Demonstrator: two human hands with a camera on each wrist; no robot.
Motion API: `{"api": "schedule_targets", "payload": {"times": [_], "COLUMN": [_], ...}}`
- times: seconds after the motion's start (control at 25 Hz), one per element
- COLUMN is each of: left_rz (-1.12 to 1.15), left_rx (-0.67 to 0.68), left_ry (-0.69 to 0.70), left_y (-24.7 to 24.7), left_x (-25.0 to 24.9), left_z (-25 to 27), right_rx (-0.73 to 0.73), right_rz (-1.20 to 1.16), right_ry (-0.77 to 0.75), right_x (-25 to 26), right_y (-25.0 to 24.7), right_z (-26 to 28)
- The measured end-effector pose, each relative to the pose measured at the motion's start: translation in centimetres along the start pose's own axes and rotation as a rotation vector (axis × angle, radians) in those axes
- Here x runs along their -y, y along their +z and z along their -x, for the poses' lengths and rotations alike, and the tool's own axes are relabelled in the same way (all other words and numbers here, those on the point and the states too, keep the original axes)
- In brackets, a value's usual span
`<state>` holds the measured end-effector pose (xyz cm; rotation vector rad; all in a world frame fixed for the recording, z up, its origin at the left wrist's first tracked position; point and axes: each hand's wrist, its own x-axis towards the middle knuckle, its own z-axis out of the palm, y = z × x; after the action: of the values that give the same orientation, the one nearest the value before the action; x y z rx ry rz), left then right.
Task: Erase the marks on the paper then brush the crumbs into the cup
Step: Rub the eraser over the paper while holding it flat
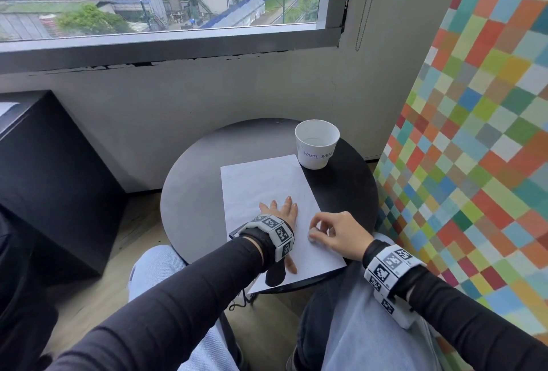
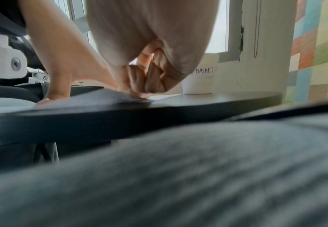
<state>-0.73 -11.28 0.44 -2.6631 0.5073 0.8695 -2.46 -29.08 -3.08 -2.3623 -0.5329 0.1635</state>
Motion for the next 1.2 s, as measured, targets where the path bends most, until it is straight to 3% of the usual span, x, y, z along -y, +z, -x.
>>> {"api": "schedule_targets", "payload": {"times": [0.08,0.2,0.44,0.64,0.8,1.0,1.2], "left_rz": [0.010,0.028,0.023,0.035,0.027,0.025,0.035], "left_rx": [0.002,0.002,0.002,0.008,0.016,0.029,0.026], "left_ry": [0.001,0.005,-0.001,-0.006,-0.007,-0.011,-0.002], "left_y": [0.0,0.1,0.2,0.2,0.4,0.2,0.3], "left_x": [0.0,0.2,0.1,0.1,0.0,-0.1,0.0], "left_z": [-0.1,-0.2,-0.2,-0.4,-0.6,-0.6,-0.4], "right_rx": [0.049,0.260,0.032,0.262,0.001,0.223,0.002], "right_rz": [-0.027,-0.093,0.005,-0.052,-0.003,-0.075,0.001], "right_ry": [-0.006,-0.027,-0.015,-0.062,-0.007,-0.054,-0.008], "right_x": [0.0,0.2,-0.4,-0.2,-0.9,-0.6,-0.9], "right_y": [-0.2,-0.9,-0.2,-1.0,-0.7,-0.9,-0.4], "right_z": [0.0,1.2,-0.3,1.4,-0.1,1.2,-0.7]}}
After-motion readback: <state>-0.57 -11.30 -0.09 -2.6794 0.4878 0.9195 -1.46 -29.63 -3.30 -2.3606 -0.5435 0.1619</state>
